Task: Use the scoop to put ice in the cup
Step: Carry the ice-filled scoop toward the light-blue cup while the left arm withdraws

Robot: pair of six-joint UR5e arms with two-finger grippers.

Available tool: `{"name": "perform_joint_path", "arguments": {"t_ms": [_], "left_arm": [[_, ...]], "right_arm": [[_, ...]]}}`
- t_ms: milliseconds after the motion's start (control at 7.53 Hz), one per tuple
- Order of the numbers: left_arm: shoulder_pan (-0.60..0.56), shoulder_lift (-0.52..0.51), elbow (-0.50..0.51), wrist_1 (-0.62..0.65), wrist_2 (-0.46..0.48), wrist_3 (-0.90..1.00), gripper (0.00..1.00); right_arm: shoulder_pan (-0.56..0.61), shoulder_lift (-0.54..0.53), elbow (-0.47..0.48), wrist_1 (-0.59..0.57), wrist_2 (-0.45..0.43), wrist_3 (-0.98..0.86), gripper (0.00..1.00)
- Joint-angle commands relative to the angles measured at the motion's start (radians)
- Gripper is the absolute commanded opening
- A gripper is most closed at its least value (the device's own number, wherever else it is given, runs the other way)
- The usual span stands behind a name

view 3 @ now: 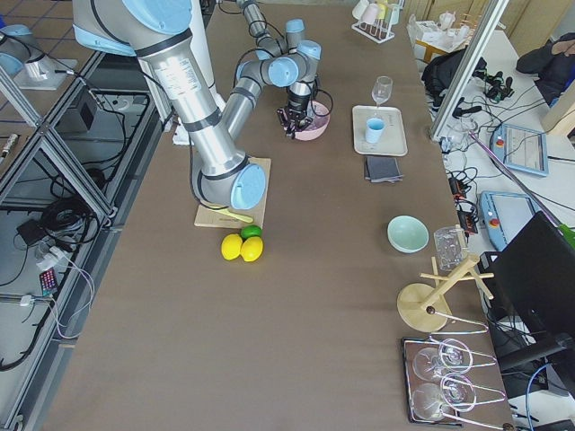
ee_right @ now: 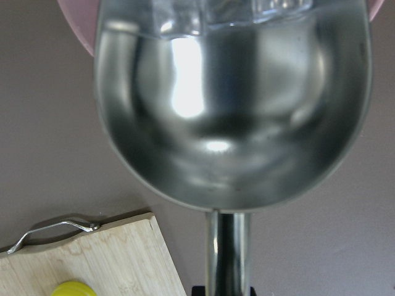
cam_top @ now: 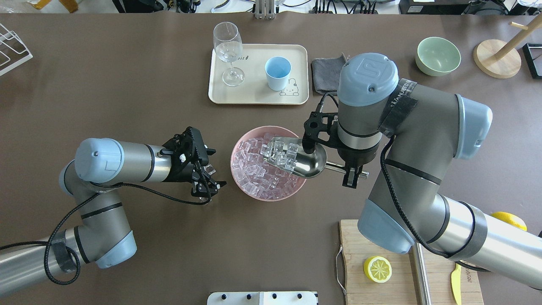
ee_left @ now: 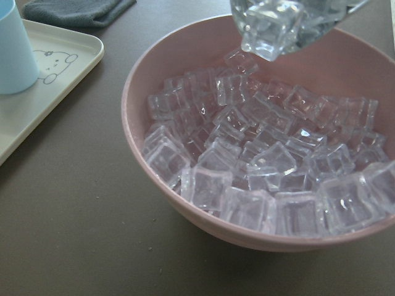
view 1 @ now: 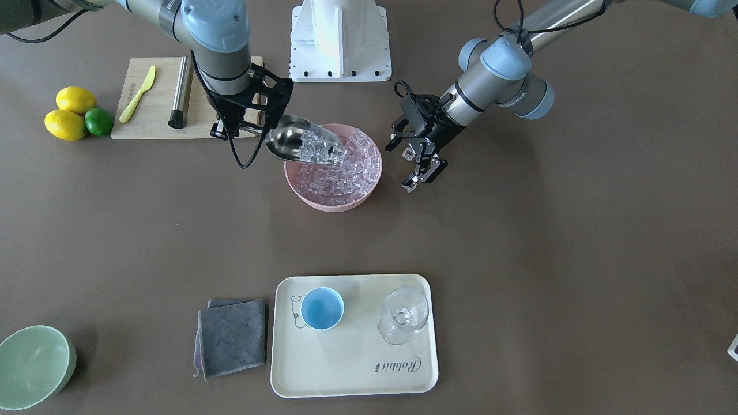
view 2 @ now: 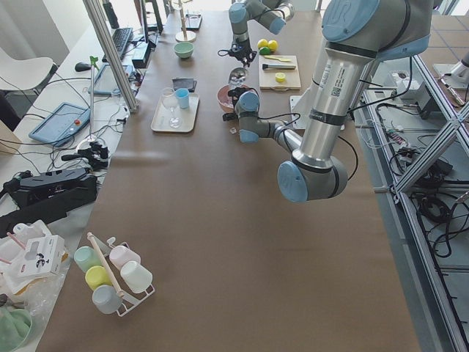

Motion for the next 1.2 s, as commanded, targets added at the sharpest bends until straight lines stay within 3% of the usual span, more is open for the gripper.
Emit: {"name": "perform_joint_path", "arguments": {"t_ms": [0, 266, 797, 1062], "left_arm": [[0.002, 0.000, 0.000, 0.000, 0.000, 0.000, 0.99], [0.002, 0.000, 0.000, 0.000, 0.000, 0.000, 0.99], [-0.002, 0.012, -0.003, -0.021, -0.002, 0.000, 0.99], [-0.040, 0.095, -0.061, -0.057, -0.011, 0.002, 0.99]], "right_arm": [[0.030, -0.031, 0.005, 0.110, 0.032, 0.060, 0.00], [0.051, -0.086, 0.028, 0.244, 0.056, 0.147, 0.00], [0.097, -0.146, 0.042, 0.381, 0.040, 0.368, 0.00], [0.116, -0.187, 0.040, 0.490, 0.038, 0.506, 0.00]]}}
